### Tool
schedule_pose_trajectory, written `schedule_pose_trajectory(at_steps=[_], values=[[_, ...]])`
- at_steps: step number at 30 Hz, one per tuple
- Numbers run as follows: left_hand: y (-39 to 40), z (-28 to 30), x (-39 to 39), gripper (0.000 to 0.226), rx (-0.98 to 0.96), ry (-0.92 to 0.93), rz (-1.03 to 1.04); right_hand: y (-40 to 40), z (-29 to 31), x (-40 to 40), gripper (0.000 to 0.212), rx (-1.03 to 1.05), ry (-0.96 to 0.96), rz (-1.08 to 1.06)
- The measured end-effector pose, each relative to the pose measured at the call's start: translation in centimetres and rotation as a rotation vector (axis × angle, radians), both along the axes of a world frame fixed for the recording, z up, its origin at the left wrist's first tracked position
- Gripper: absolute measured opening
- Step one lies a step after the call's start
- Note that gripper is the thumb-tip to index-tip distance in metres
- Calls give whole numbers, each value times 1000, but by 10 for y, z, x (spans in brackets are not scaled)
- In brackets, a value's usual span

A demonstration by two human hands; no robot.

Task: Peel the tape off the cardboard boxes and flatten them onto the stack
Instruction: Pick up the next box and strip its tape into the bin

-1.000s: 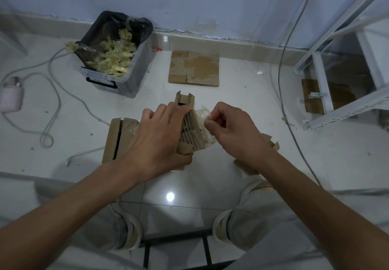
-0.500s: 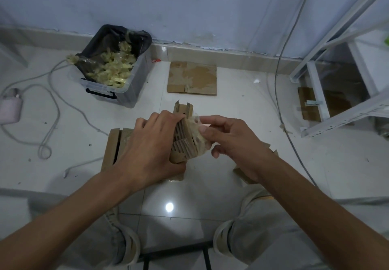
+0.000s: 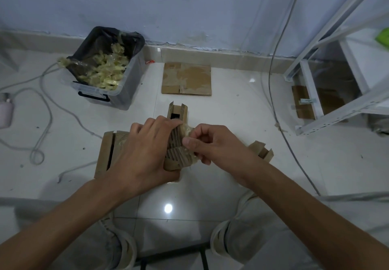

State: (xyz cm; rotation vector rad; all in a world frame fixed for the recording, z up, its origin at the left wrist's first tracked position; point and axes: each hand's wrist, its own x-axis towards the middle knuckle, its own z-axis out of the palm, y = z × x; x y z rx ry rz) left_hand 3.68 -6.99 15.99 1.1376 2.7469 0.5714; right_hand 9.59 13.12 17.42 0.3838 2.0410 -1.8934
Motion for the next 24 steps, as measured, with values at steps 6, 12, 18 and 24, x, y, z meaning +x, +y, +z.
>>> schedule_pose_trajectory(at_steps=[6,12,18,24], values=[[2,-1,-3,101,-32,7,-25,2,2,-4,20,284,70,29],[-1,-2,-6,99,-67,66,-26,0,-10,4,9,479,259,29],[2,3,-4,102,-58,12,-22,8,-18,2,25,530,311,-51],[6,5,-3,97,-10,-23,25,-3,-20,4,7,564,364,-168]])
